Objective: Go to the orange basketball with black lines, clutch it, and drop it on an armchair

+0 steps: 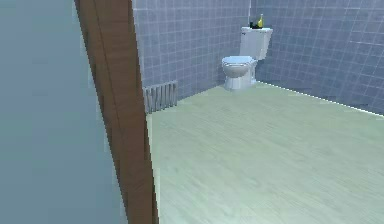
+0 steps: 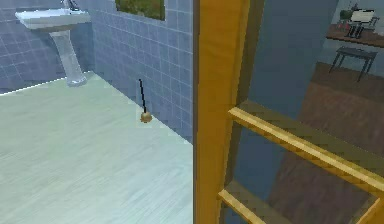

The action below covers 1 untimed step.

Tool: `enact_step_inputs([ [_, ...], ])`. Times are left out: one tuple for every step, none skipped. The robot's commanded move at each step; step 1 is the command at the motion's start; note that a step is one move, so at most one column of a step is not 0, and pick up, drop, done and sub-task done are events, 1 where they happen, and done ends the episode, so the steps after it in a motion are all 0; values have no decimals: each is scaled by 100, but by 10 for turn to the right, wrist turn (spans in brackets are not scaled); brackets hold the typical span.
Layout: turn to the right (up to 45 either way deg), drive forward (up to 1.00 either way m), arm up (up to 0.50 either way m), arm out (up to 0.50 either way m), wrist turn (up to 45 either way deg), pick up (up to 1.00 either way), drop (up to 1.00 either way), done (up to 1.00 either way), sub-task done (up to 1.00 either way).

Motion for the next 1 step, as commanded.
enact_step_inputs([
  [150,0,0,0,0,0,0,0,0],
])
